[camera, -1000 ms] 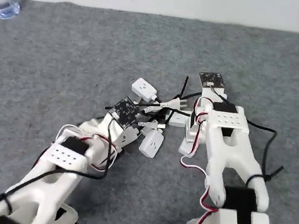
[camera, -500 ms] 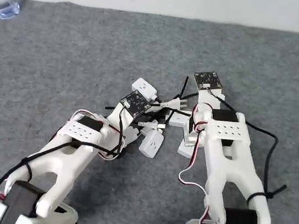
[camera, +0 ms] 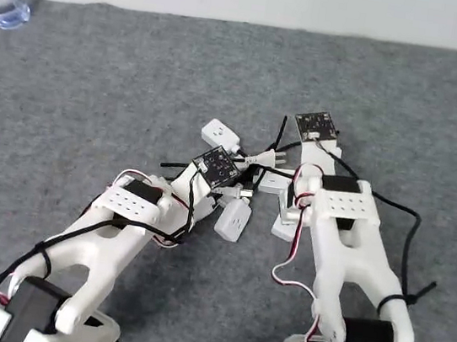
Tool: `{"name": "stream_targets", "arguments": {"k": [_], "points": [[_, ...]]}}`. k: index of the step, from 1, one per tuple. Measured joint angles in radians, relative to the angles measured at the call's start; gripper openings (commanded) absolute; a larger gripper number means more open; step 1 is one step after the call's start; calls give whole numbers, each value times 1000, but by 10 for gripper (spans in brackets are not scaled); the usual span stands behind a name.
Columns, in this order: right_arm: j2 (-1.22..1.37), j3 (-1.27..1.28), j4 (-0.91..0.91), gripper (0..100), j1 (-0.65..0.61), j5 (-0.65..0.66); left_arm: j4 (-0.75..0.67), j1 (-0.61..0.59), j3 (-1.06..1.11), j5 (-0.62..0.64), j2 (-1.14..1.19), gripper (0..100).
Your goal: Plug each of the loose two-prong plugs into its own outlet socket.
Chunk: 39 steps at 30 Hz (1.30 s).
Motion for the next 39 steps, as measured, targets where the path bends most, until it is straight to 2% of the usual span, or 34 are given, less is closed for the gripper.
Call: {"name": "stream_targets", "arguments": {"k": [5, 10, 14, 18, 21, 24, 29, 32, 34, 37, 39], "points": [[-2, 66, -121, 307, 11, 25, 117, -28, 5, 2, -193, 12], [-8, 80, -153, 307, 12, 26, 267, -175, 74, -29, -535, 13], [-8, 80, -155, 307, 12, 26, 381, -371, 192, -207, -793, 13], [-8, 80, -155, 307, 12, 26, 394, -652, 319, -428, -984, 13], [-8, 80, -157, 307, 12, 26, 339, -867, 390, -569, -1079, 13], [2, 80, -157, 307, 12, 26, 242, -1010, 454, -615, -1112, 13], [6, 80, -157, 307, 12, 34, 89, -1145, 512, -624, -1103, 15], [8, 80, -157, 307, 11, 34, 6, -1169, 565, -624, -1083, 27], [8, 80, -157, 307, 11, 34, -38, -1178, 609, -624, -1068, 103], [8, 80, -157, 307, 11, 34, -92, -1188, 674, -595, -1066, 307], [8, 80, -157, 307, 11, 34, -143, -1212, 690, -549, -1065, 374]]}}
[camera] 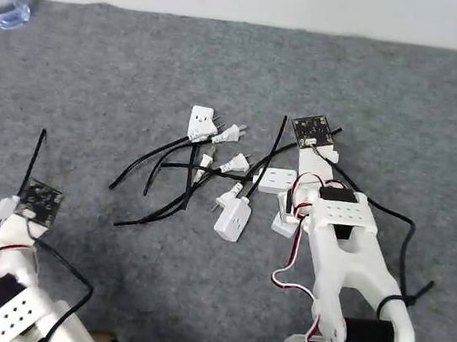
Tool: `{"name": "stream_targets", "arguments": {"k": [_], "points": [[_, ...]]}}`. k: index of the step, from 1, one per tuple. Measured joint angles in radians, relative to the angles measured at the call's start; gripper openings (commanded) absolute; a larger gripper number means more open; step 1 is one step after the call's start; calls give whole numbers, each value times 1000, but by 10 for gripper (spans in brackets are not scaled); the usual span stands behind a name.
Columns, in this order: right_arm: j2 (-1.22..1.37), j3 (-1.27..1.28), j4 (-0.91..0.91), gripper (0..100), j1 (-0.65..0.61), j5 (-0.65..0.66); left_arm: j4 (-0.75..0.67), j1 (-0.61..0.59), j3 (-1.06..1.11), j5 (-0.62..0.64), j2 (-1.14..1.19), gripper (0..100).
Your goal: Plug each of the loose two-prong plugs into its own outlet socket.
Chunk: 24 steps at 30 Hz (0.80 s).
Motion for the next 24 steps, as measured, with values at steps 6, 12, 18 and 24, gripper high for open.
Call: {"name": "stream_targets", "arguments": {"k": [6, 12, 18, 24], "points": [[0, 0, 0, 307, 0, 0, -147, -17, 34, 87, -2, 356], [0, 0, 0, 307, 0, 0, -87, 11, -129, 261, 6, 356], [0, -3, 0, 307, 34, 0, 399, 454, -470, 519, 8, 356], [0, -5, -6, 307, 100, -6, 474, 1073, -517, 733, 29, 356]]}}
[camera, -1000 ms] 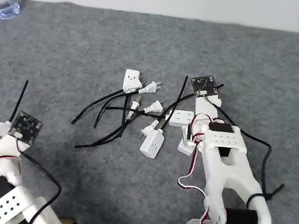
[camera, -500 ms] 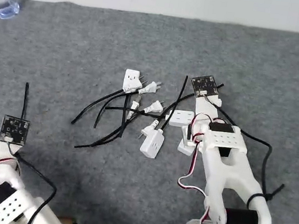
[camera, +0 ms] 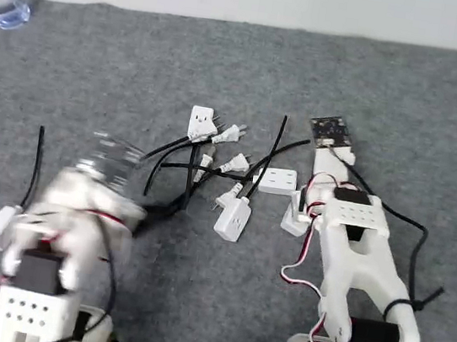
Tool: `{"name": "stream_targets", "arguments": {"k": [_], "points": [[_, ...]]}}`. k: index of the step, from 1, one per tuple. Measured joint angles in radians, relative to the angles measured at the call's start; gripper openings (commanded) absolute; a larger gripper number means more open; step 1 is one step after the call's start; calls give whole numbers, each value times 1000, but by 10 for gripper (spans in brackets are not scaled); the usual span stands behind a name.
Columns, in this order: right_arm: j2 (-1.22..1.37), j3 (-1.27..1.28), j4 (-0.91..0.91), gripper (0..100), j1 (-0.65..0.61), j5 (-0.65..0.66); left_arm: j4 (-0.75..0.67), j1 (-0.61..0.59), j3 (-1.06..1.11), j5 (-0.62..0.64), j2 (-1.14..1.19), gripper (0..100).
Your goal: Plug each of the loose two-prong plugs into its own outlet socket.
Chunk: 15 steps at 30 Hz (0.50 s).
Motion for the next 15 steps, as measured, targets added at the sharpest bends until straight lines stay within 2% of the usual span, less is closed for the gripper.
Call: {"name": "stream_targets", "arguments": {"k": [3, 5, 11, 15], "points": [[0, -9, -3, 307, 41, -43, -29, 181, 0, 74, 77, 356], [2, -12, -3, 307, 63, -64, -80, 229, 0, 92, 153, 356], [9, -14, -3, 307, 29, -51, -308, 258, -31, 104, 474, 356], [9, -14, -3, 307, 23, -32, -381, 258, -137, 104, 713, 356]]}}
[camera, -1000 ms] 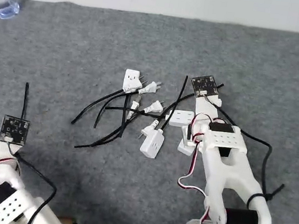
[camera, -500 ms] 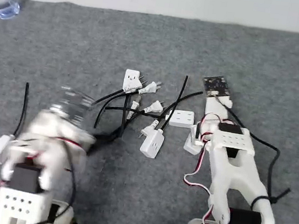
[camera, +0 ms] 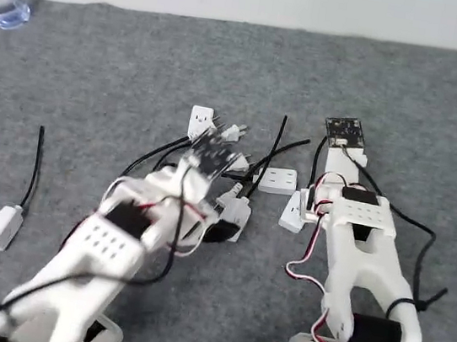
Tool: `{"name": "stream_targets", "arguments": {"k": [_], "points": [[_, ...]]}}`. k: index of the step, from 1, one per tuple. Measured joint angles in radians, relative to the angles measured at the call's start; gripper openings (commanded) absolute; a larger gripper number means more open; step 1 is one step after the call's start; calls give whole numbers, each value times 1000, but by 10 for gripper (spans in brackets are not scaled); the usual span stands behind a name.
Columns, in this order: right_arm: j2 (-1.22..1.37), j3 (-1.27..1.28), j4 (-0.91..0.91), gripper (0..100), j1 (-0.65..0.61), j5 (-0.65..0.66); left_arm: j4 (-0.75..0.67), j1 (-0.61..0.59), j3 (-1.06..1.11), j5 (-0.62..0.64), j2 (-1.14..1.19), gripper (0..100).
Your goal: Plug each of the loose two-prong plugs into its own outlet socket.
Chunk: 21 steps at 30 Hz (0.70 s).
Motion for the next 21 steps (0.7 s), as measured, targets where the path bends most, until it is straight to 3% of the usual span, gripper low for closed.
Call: {"name": "stream_targets", "arguments": {"k": [3, 8, 14, 21], "points": [[0, 0, 0, 307, -3, 3, -6, -15, -51, 0, 123, 356], [0, 0, 0, 307, -29, 80, -6, -91, -55, 0, 137, 356], [0, -9, 0, 307, -52, 138, -71, -5, -21, 0, 57, 356], [0, -9, -49, 307, 77, 100, -94, 48, -6, 55, 57, 356]]}}
